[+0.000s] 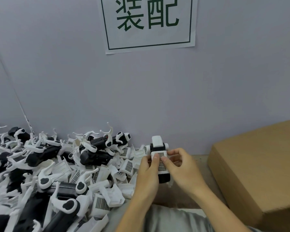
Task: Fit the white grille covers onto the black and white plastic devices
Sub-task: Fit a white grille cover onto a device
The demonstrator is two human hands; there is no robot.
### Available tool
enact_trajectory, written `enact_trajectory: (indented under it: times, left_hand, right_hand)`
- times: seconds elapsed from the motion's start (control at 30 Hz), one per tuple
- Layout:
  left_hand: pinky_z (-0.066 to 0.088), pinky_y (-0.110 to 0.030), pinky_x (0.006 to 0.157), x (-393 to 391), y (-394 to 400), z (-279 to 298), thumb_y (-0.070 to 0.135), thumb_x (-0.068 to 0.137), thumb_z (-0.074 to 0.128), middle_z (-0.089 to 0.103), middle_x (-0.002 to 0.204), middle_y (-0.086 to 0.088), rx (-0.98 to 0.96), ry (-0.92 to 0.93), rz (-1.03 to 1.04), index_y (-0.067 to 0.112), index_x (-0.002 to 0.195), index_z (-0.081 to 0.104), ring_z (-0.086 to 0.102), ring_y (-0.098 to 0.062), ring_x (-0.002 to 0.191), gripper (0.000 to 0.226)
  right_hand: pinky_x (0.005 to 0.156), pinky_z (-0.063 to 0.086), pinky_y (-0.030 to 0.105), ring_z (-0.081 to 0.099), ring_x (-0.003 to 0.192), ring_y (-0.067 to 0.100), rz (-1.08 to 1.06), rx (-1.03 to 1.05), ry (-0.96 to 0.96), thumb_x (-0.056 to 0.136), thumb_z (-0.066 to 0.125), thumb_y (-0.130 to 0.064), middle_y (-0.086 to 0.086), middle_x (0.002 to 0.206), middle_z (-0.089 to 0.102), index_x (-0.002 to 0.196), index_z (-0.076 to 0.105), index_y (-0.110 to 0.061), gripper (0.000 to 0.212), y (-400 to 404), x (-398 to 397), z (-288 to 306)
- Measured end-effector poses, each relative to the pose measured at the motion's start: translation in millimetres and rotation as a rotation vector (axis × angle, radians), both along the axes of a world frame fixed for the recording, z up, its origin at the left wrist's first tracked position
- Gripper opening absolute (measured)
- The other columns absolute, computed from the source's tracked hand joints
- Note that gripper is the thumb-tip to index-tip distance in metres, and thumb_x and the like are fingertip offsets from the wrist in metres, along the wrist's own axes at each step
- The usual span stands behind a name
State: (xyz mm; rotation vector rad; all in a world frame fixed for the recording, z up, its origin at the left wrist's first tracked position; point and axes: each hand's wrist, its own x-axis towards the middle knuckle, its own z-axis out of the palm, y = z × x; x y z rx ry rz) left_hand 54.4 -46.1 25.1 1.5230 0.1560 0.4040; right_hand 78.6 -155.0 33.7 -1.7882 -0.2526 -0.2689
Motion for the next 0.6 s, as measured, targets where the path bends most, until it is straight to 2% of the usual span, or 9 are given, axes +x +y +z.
enact_trajectory:
  times: [0.07,0.1,0.17,0.23,0.4,0.5,0.57,0.6]
  left_hand:
    - [0.054,-0.023,0.074,-1,0,1,0.035,0.101,0.053,0.074,0.093,-0.002,-0.019,-0.052,0.004,0.012,0.102,0.064,0.071,-0.009,0.083,0.025]
    - [0.054,-0.022,0.07,-1,0,2,0.034,0.1,0.054,0.075,0.089,-0.003,-0.007,-0.078,0.004,0.011,0.1,0.065,0.071,-0.009,0.08,0.026]
    - [0.051,-0.019,0.063,-1,1,2,0.034,0.1,0.055,0.075,0.083,-0.002,0.02,-0.12,-0.004,0.009,0.097,0.066,0.07,-0.008,0.073,0.027]
    - [0.051,-0.021,0.063,-1,0,2,0.03,0.101,0.054,0.073,0.08,-0.003,0.036,-0.139,-0.016,0.007,0.096,0.066,0.069,-0.008,0.071,0.026]
    - [0.056,-0.026,0.066,-1,1,-1,0.018,0.102,0.055,0.076,0.082,-0.003,0.158,-0.141,-0.012,0.014,0.096,0.064,0.073,-0.013,0.075,0.011]
    - [0.056,-0.022,0.066,0,2,-2,0.021,0.098,0.062,0.077,0.08,0.0,0.054,-0.109,0.048,0.012,0.096,0.067,0.074,-0.012,0.078,0.01]
    - [0.059,-0.032,0.078,4,5,-2,0.025,0.097,0.064,0.078,0.086,-0.005,-0.064,-0.079,0.13,0.01,0.1,0.07,0.075,-0.018,0.085,0.017]
    - [0.058,-0.038,0.084,4,6,0,0.028,0.098,0.061,0.078,0.091,-0.007,-0.148,-0.06,0.125,0.01,0.103,0.072,0.074,-0.022,0.089,0.022]
  right_hand:
    - [0.078,0.057,0.024,0.071,0.089,0.006,0.113,0.115,0.147,0.093,0.069,-0.031,-0.001,0.099,0.075,0.108,0.067,-0.02,0.019,0,1,0]
    - [0.083,0.058,0.03,0.073,0.093,0.01,0.189,0.178,0.202,0.095,0.066,-0.03,0.0,0.102,0.076,0.11,0.07,-0.019,0.019,-1,0,0]
    - [0.079,0.057,0.033,0.074,0.095,0.016,0.3,0.275,0.251,0.098,0.061,-0.027,0.002,0.1,0.078,0.106,0.075,-0.017,0.02,-1,-2,1]
    - [0.075,0.056,0.03,0.075,0.093,0.017,0.3,0.295,0.243,0.1,0.059,-0.023,0.002,0.097,0.078,0.102,0.077,-0.015,0.02,-1,-3,1]
    - [0.079,0.057,0.026,0.074,0.09,0.009,0.165,0.195,0.171,0.098,0.062,-0.015,-0.006,0.093,0.078,0.099,0.075,-0.021,0.015,-4,-1,-3]
    - [0.075,0.055,0.022,0.072,0.085,0.006,0.051,0.114,0.047,0.095,0.067,-0.021,-0.008,0.09,0.077,0.096,0.072,-0.028,0.008,1,-2,-4]
    - [0.082,0.054,0.028,0.066,0.091,0.005,-0.071,-0.039,-0.067,0.093,0.069,-0.027,-0.01,0.098,0.07,0.106,0.066,-0.028,0.014,3,-2,-8]
    - [0.085,0.053,0.028,0.063,0.094,0.004,-0.06,-0.11,-0.109,0.092,0.067,-0.031,-0.012,0.103,0.067,0.111,0.064,-0.03,0.02,4,-2,-9]
